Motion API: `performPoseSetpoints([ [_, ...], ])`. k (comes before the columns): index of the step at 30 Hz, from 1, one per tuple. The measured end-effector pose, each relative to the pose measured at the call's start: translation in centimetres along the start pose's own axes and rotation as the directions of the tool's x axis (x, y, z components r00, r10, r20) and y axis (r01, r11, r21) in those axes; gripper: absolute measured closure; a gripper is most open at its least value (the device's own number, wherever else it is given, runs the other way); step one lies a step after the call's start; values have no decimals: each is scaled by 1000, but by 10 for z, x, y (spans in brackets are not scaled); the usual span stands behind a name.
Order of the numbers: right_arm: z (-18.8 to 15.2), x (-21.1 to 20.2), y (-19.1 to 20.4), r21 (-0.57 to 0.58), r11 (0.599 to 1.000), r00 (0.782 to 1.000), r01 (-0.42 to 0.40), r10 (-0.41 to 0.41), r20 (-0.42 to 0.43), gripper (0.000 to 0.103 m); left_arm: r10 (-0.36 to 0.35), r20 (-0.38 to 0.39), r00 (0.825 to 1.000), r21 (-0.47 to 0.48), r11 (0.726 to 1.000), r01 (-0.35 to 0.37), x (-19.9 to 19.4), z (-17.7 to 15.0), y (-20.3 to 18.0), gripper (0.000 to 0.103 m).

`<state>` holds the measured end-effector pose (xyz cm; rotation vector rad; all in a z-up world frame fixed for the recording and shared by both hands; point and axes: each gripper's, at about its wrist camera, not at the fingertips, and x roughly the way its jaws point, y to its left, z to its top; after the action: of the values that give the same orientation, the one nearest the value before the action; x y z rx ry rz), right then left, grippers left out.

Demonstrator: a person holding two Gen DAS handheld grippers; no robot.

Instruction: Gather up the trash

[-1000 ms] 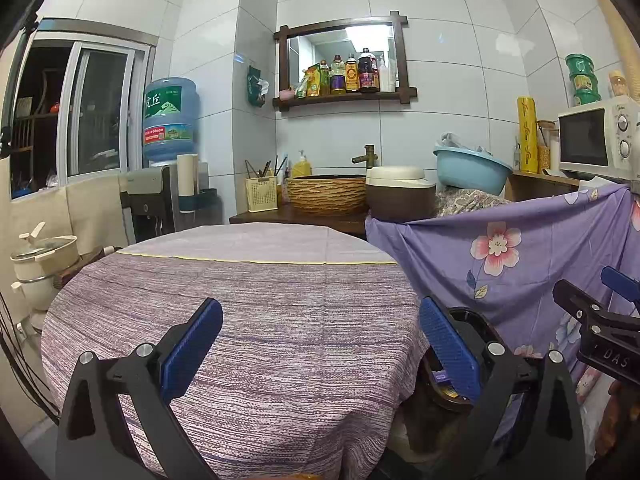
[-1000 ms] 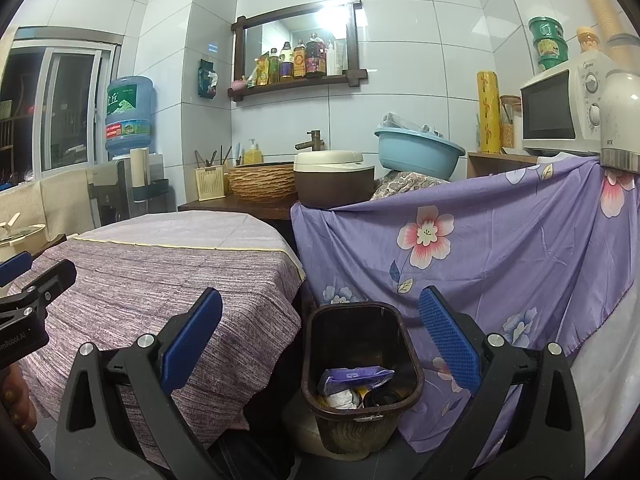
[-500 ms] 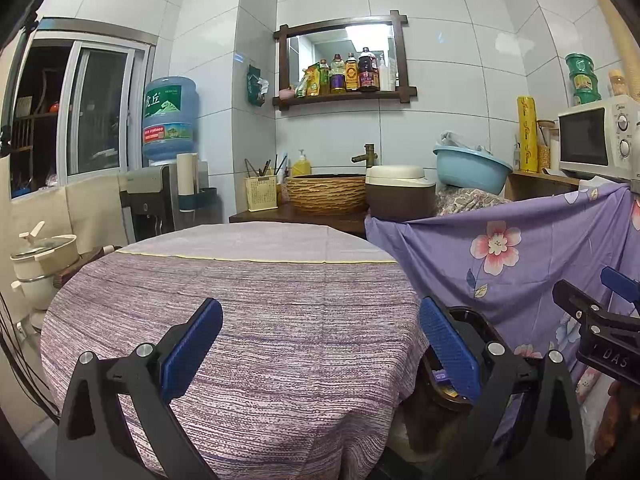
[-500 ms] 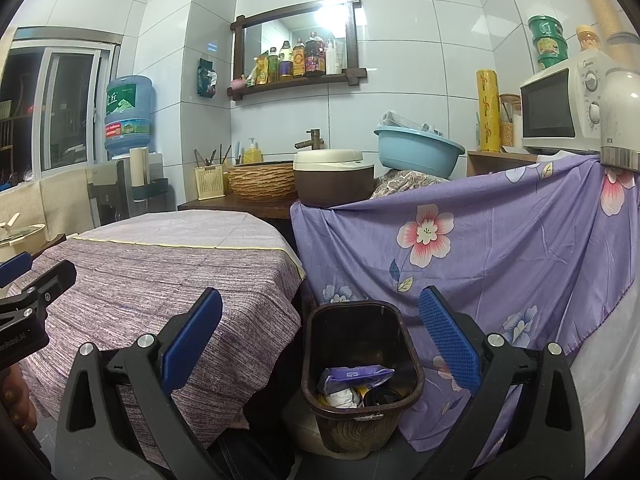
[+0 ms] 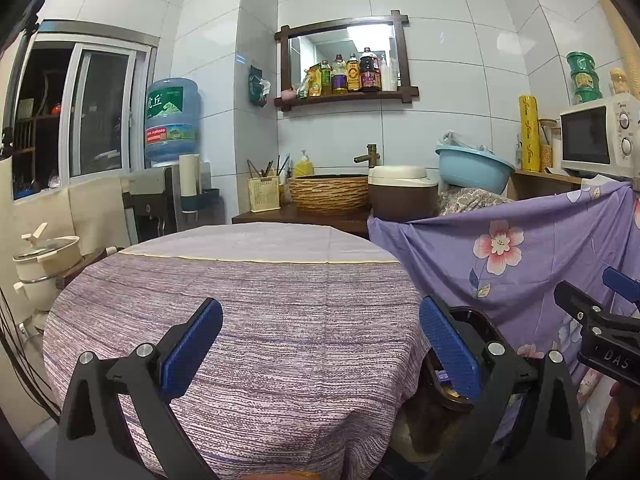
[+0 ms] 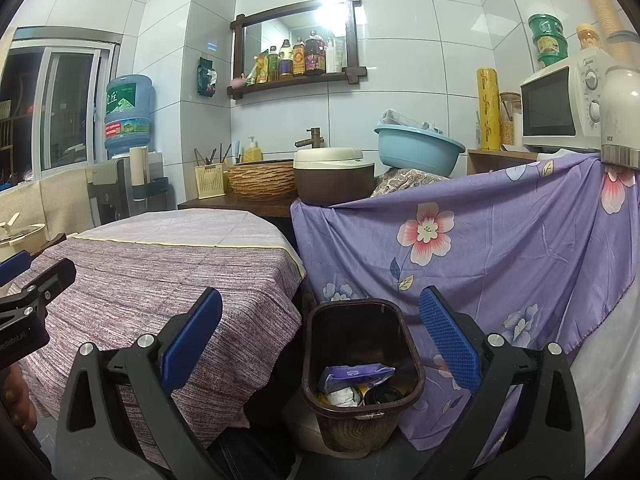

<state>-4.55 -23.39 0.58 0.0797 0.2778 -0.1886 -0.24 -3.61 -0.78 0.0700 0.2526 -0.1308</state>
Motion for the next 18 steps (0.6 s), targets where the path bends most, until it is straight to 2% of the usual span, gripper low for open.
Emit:
performPoseSetpoints([
  [18,-2,1,1,1,1000,1000,-1,1,-4,6,0,-3,1000,3,1000,0,1,-1,0,5],
])
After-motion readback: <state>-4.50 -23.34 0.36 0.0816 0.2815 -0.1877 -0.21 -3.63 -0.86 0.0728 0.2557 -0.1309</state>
